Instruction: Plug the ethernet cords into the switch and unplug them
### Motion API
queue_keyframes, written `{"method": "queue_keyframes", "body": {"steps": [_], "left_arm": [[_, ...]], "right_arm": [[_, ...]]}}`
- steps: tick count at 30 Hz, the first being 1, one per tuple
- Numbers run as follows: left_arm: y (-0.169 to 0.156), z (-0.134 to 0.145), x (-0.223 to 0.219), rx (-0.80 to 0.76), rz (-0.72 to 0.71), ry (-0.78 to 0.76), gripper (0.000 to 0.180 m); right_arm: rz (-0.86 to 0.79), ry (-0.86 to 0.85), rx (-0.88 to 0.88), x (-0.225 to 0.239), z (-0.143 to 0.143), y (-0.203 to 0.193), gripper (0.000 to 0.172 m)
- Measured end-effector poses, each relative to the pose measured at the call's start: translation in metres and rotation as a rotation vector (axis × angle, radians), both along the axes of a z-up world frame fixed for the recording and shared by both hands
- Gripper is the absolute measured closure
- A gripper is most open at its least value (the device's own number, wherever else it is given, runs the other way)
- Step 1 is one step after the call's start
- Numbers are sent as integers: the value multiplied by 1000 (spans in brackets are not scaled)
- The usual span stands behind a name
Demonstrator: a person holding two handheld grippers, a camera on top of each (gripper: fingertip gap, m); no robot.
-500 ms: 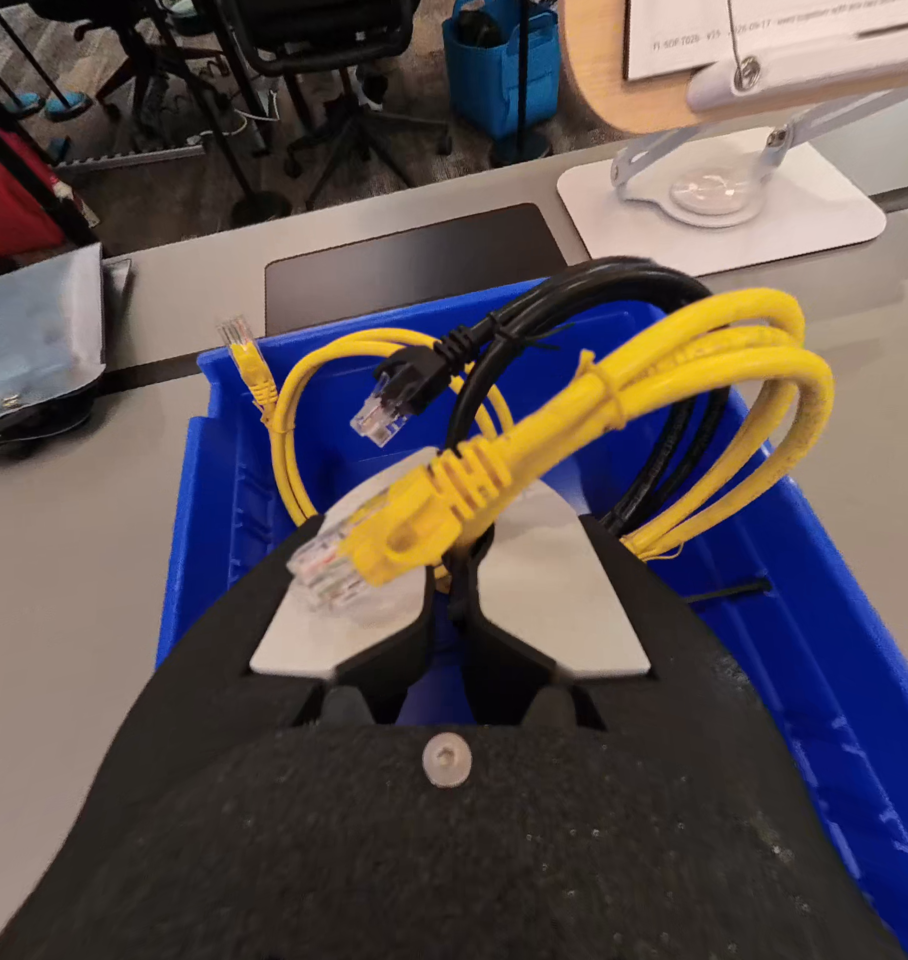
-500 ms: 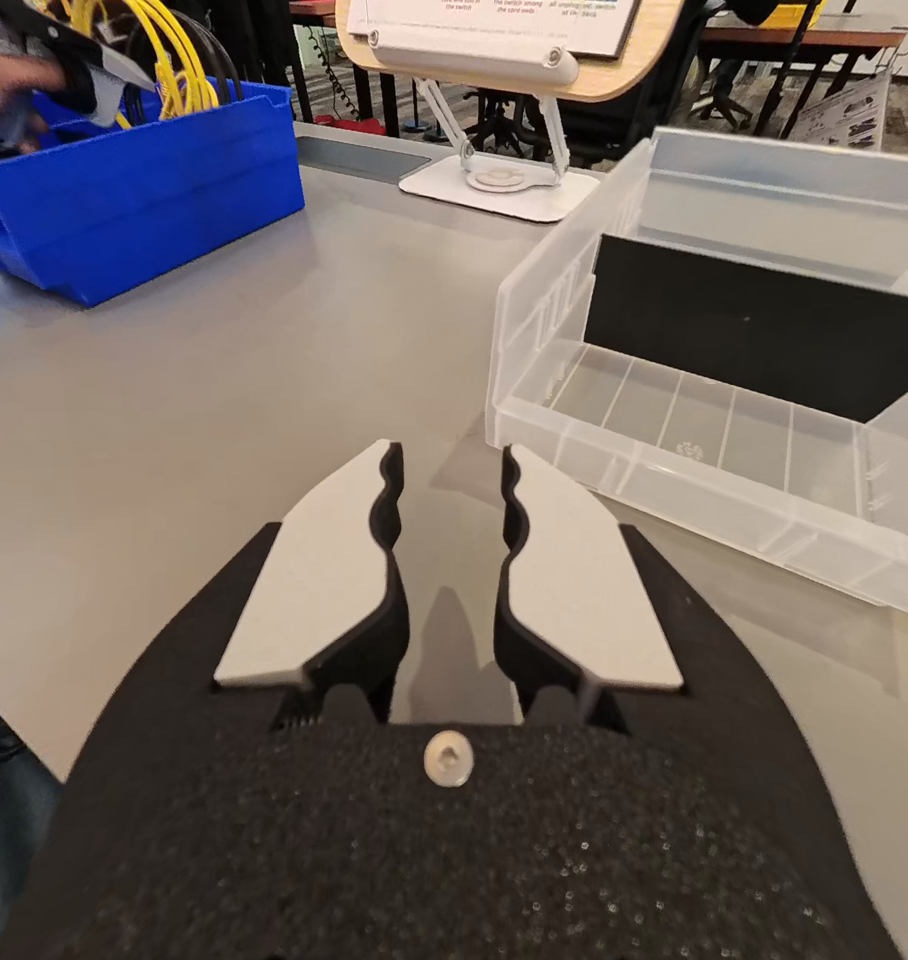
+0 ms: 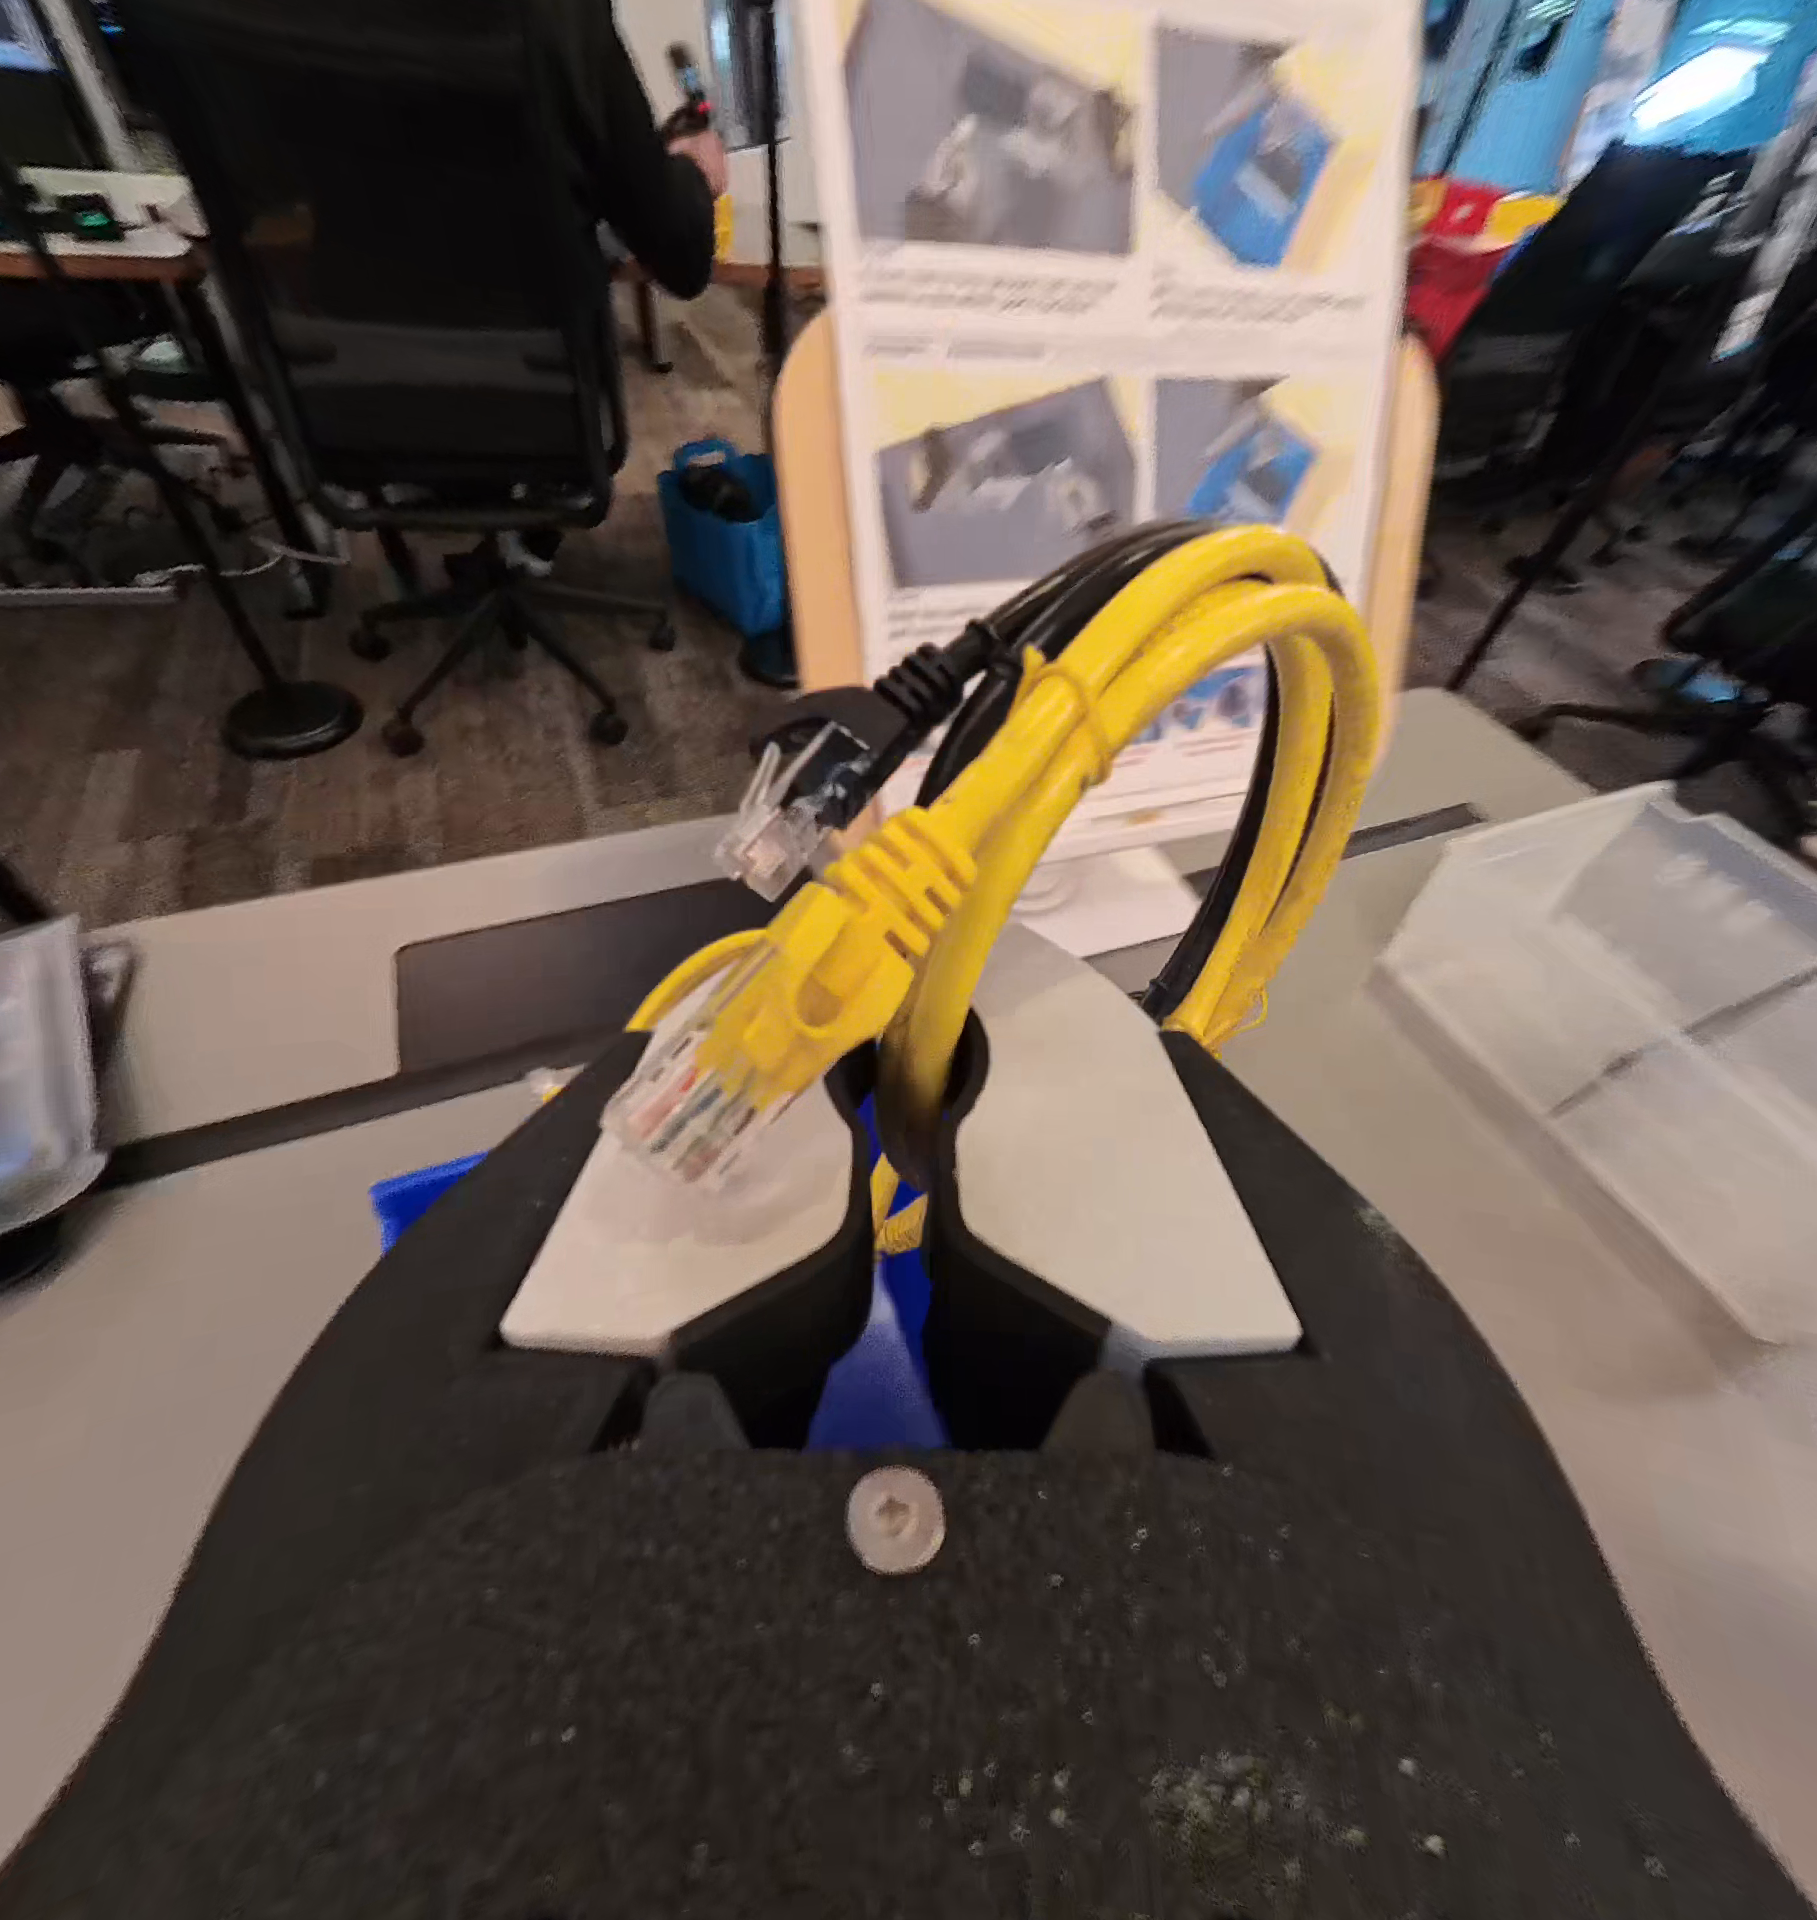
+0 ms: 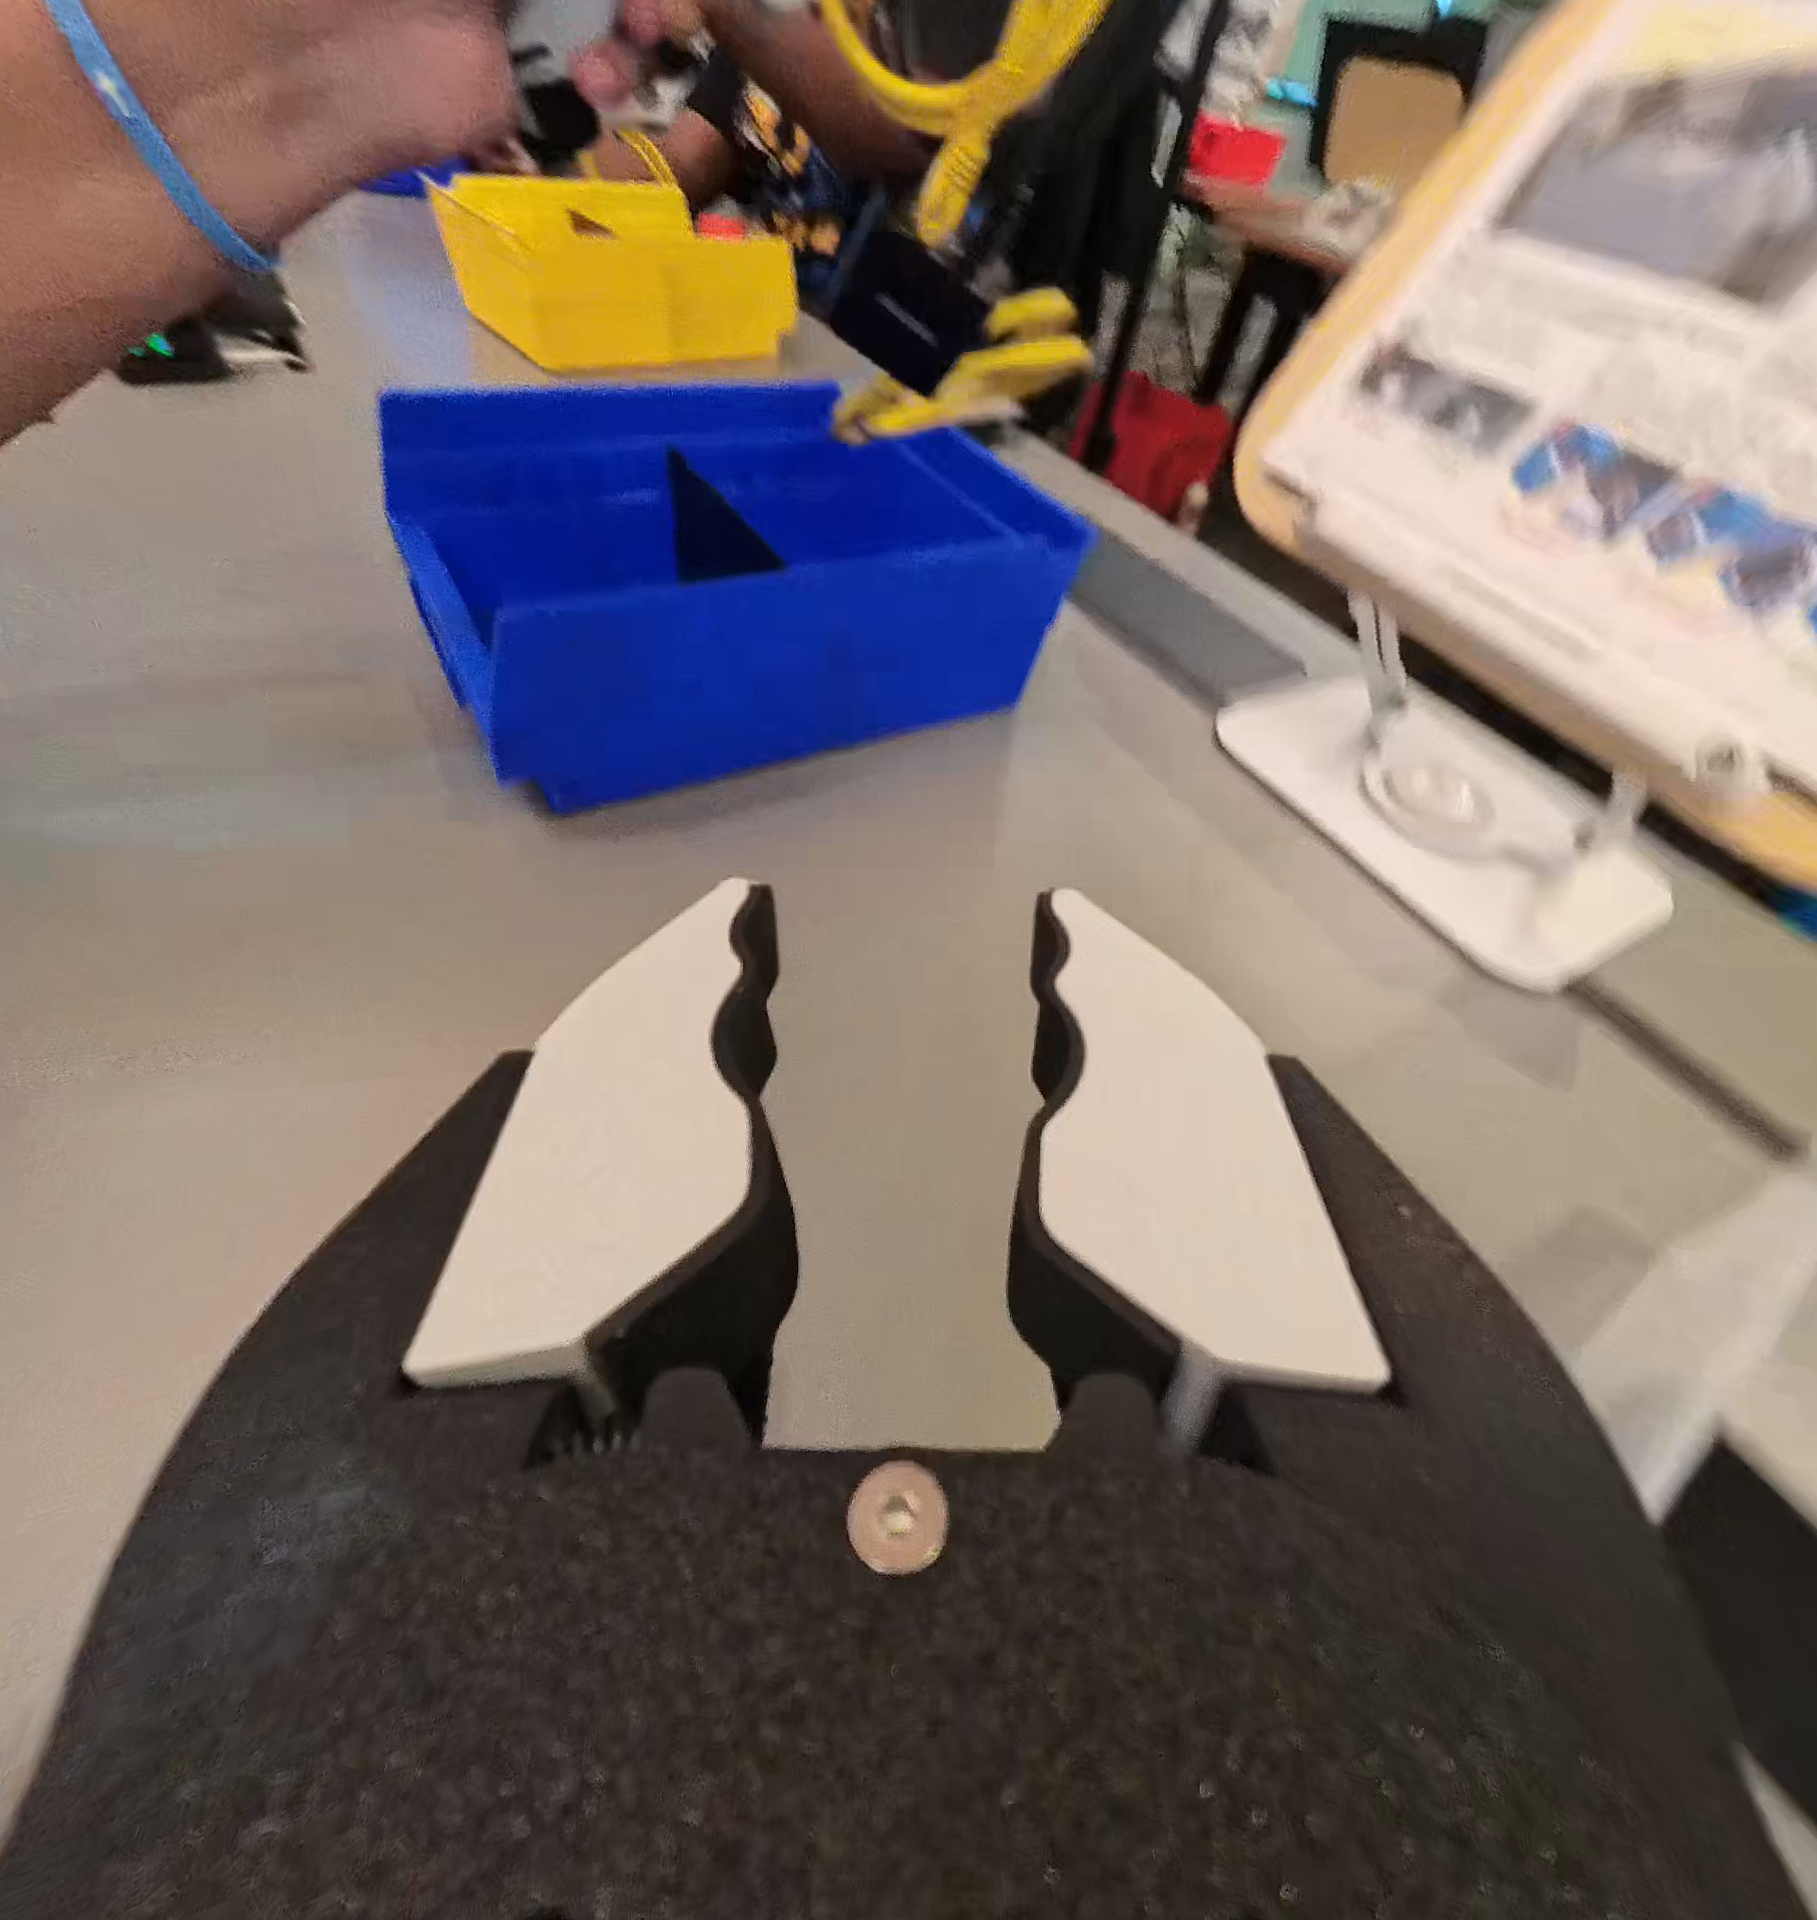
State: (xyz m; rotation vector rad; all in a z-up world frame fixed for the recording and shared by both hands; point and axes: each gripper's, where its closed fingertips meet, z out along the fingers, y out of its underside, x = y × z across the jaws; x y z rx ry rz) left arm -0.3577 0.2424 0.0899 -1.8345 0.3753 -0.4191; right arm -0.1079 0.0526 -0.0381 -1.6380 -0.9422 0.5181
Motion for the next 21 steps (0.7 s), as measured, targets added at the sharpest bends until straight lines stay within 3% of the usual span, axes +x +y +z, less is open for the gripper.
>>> {"method": "queue_keyframes", "body": {"steps": [4,9,16,19,21], "left_arm": [[-23,37,38,18,-159,-104,175],[-61,57,86,-4,-378,-249,175],[-90,28,143,-76,-517,-320,175],[-88,11,157,-108,-448,-361,175],[-82,3,159,-108,-341,-411,175]], "right_arm": [[190,105,89,-49,36,21,121],[245,252,120,-67,61,43,111],[192,247,186,-58,63,48,107],[133,206,201,-52,59,54,106],[1,173,215,-43,56,65,98]]}}
